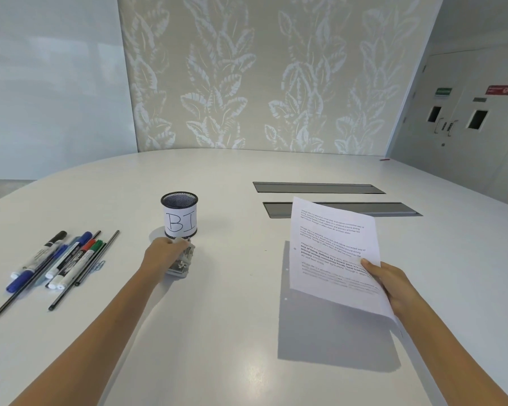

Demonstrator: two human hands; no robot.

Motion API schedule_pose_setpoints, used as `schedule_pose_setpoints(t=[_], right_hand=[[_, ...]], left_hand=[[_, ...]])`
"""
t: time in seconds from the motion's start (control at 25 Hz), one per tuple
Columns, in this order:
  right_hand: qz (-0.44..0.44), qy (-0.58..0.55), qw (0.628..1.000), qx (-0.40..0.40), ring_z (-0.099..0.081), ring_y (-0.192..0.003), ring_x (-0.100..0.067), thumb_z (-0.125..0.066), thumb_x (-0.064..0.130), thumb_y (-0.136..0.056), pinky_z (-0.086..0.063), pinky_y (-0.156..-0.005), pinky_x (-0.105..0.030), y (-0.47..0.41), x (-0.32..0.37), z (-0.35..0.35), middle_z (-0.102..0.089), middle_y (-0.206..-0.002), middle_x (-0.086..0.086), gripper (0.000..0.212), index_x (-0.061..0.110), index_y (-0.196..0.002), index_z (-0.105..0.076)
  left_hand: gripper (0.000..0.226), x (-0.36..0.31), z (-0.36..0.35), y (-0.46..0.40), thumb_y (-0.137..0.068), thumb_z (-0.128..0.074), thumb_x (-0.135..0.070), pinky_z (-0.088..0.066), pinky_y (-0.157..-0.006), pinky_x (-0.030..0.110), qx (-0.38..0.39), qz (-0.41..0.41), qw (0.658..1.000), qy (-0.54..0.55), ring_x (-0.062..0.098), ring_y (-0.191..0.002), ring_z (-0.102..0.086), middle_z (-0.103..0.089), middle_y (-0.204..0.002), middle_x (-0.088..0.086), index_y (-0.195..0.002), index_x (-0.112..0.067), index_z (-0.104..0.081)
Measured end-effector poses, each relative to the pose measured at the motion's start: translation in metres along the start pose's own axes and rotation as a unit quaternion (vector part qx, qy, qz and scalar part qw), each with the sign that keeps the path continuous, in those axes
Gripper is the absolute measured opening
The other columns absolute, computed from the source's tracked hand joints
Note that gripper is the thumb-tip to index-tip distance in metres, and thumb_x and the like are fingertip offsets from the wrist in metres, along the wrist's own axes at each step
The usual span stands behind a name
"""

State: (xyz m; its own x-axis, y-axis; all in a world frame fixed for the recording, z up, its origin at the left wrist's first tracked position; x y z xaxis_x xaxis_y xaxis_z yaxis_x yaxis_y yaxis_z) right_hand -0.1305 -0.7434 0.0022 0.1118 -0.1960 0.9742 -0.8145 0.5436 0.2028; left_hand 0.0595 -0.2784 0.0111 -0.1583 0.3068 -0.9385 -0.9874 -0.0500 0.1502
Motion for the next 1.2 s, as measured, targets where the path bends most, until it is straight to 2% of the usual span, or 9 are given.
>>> schedule_pose_setpoints(t=[0.2, 0.36, 0.52, 0.64, 0.72, 0.8, 0.92, 1.04, 1.2], right_hand=[[-0.016, 0.016, 1.000, -0.009, -0.048, -0.035, -0.009, -0.067, 0.018, -0.087, -0.033, -0.034, -0.013, -0.003, -0.004, 0.001, -0.064, -0.067, -0.008, 0.016, 0.003, -0.090, -0.065], [0.012, 0.011, 1.000, -0.001, -0.074, -0.062, -0.021, -0.070, 0.016, -0.085, -0.055, -0.049, -0.025, 0.000, -0.002, -0.004, -0.078, -0.078, -0.006, 0.011, 0.006, -0.091, -0.072], [0.051, 0.022, 0.998, 0.003, -0.075, -0.072, -0.023, -0.068, 0.019, -0.087, -0.058, -0.053, -0.029, 0.006, 0.007, -0.012, -0.078, -0.086, -0.006, 0.015, 0.008, -0.097, -0.071], [0.105, 0.018, 0.994, 0.015, -0.075, -0.076, -0.023, -0.068, 0.022, -0.087, -0.059, -0.059, -0.030, 0.013, 0.030, -0.021, -0.078, -0.092, -0.007, 0.014, 0.012, -0.096, -0.072], [0.146, 0.020, 0.989, 0.035, -0.075, -0.078, -0.024, -0.070, 0.026, -0.085, -0.058, -0.060, -0.031, 0.022, 0.051, -0.032, -0.078, -0.094, -0.010, 0.013, 0.016, -0.093, -0.074], [0.189, 0.026, 0.980, 0.053, -0.075, -0.076, -0.024, -0.072, 0.029, -0.083, -0.058, -0.059, -0.029, 0.035, 0.074, -0.046, -0.078, -0.092, -0.008, 0.013, 0.019, -0.091, -0.075], [0.263, 0.012, 0.963, 0.061, -0.075, -0.073, -0.018, -0.072, 0.031, -0.082, -0.057, -0.059, -0.027, 0.056, 0.103, -0.063, -0.078, -0.088, -0.002, 0.011, 0.022, -0.088, -0.075], [0.310, -0.027, 0.947, 0.076, -0.073, -0.080, -0.016, -0.072, 0.032, -0.080, -0.058, -0.065, -0.027, 0.073, 0.122, -0.070, -0.078, -0.092, 0.002, 0.017, 0.022, -0.093, -0.075], [0.332, -0.036, 0.938, 0.096, -0.072, -0.093, -0.017, -0.074, 0.039, -0.078, -0.058, -0.077, -0.029, 0.083, 0.126, -0.069, -0.076, -0.103, 0.003, 0.027, 0.024, -0.100, -0.074]], left_hand=[[0.025, -0.008, -0.006, -0.001, -0.085, -0.056, -0.018, -0.049, -0.087, 0.039, -0.077, -0.071, 0.981, -0.161, 0.037, -0.098, -0.058, -0.064, -0.103, 0.019, -0.107, -0.007, -0.063], [0.033, -0.006, -0.005, -0.006, -0.088, -0.054, -0.027, -0.039, -0.095, 0.039, -0.115, -0.075, 0.957, -0.256, 0.040, -0.105, -0.055, -0.060, -0.112, 0.022, -0.114, -0.007, -0.061], [0.039, -0.006, 0.001, -0.001, -0.087, -0.057, -0.031, -0.038, -0.092, 0.042, -0.139, -0.064, 0.944, -0.291, 0.042, -0.110, -0.049, -0.056, -0.117, 0.022, -0.117, -0.006, -0.058], [0.052, -0.043, -0.005, 0.023, -0.084, -0.067, -0.029, -0.039, -0.090, 0.048, -0.250, -0.199, 0.907, -0.274, 0.040, -0.107, -0.048, -0.053, -0.116, 0.024, -0.127, -0.002, -0.053], [0.063, -0.075, -0.031, 0.035, -0.084, -0.068, -0.036, -0.044, -0.093, 0.045, -0.155, -0.273, 0.941, -0.129, 0.030, -0.105, -0.053, -0.058, -0.114, 0.013, -0.137, -0.009, -0.046], [0.077, -0.102, -0.075, 0.046, -0.079, -0.067, -0.051, -0.045, -0.092, 0.035, 0.112, -0.224, 0.963, 0.094, 0.013, -0.104, -0.059, -0.065, -0.113, -0.003, -0.142, -0.016, -0.041], [0.043, -0.136, -0.130, 0.085, -0.091, -0.058, -0.040, -0.049, -0.097, 0.039, 0.393, -0.201, 0.874, 0.201, 0.019, -0.111, -0.065, -0.069, -0.123, 0.001, -0.128, -0.018, -0.059], [0.024, -0.158, -0.137, 0.100, -0.096, -0.054, -0.015, -0.055, -0.087, 0.040, 0.386, -0.232, 0.855, 0.258, 0.021, -0.104, -0.069, -0.072, -0.115, 0.002, -0.115, -0.017, -0.068], [0.024, -0.174, -0.140, 0.118, -0.096, -0.053, -0.015, -0.058, -0.076, 0.032, 0.372, -0.274, 0.845, 0.272, 0.018, -0.101, -0.070, -0.074, -0.111, -0.002, -0.114, -0.018, -0.067]])
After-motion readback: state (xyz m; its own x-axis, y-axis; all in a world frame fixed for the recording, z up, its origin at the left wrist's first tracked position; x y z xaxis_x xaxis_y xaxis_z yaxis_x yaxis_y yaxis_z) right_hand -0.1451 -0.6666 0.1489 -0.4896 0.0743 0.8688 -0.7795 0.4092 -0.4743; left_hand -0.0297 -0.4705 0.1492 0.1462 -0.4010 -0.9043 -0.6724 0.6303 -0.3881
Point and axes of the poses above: each hand's wrist, its own y-axis away from the middle knuckle, its own z-axis out of the back of the hand, x = y × z, the point moved 8 cm from there along -y, towards the middle knuckle
